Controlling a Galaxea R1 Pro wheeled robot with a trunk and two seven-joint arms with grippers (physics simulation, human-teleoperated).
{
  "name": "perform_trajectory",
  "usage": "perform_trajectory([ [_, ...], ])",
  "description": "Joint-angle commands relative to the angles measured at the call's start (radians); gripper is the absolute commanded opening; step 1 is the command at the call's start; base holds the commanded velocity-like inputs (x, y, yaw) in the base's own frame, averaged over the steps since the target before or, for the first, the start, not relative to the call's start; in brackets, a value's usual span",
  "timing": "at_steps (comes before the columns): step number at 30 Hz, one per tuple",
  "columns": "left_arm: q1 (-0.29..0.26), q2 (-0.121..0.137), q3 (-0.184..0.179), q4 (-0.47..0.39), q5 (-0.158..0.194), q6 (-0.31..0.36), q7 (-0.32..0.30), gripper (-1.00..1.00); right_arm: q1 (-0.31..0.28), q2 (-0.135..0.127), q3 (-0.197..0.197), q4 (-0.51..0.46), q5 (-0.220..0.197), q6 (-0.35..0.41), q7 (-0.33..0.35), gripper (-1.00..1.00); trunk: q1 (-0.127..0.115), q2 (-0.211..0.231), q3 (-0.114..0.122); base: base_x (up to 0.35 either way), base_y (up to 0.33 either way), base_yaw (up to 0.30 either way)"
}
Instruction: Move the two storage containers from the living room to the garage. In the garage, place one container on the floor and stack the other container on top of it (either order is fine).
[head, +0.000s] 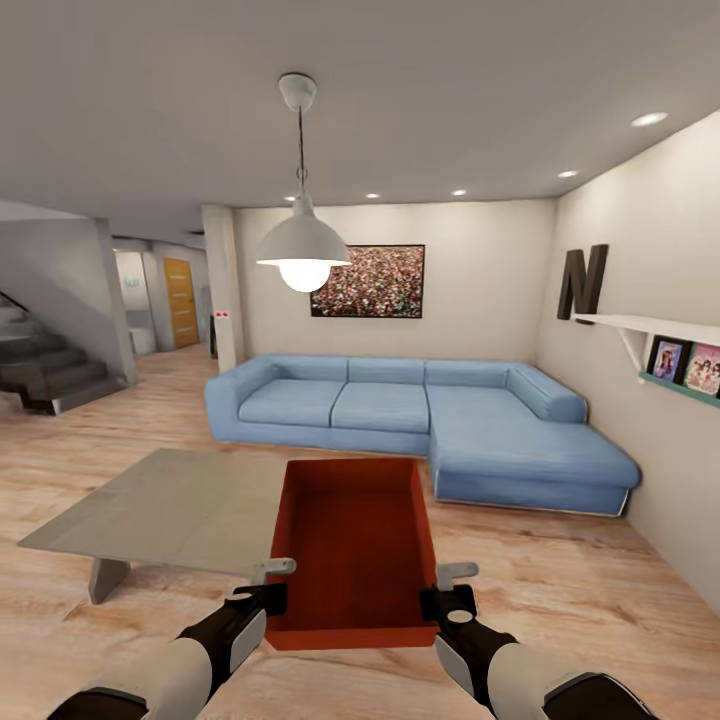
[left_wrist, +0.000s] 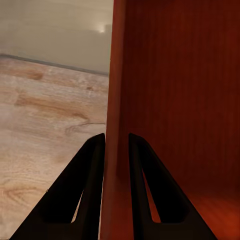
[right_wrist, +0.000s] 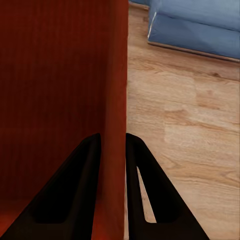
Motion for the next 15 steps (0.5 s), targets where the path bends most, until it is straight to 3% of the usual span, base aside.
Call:
perform_trajectory([
  [1, -0.001, 0.039, 0.053, -0.006, -0.015, 0.002, 0.014, -1.00, 0.000, 0.000, -0.038, 0.001, -0.003, 0.000, 0.005, -1.00, 0.000, -0.001, -0.001, 0.000, 0.000, 0.269],
  [15, -0.001, 0.039, 0.053, -0.006, -0.015, 0.001, 0.014, -1.00, 0.000, 0.000, -0.038, 0.001, -0.002, 0.001, 0.007, -1.00, 0.000, -0.001, -0.001, 0.000, 0.000, 0.269],
])
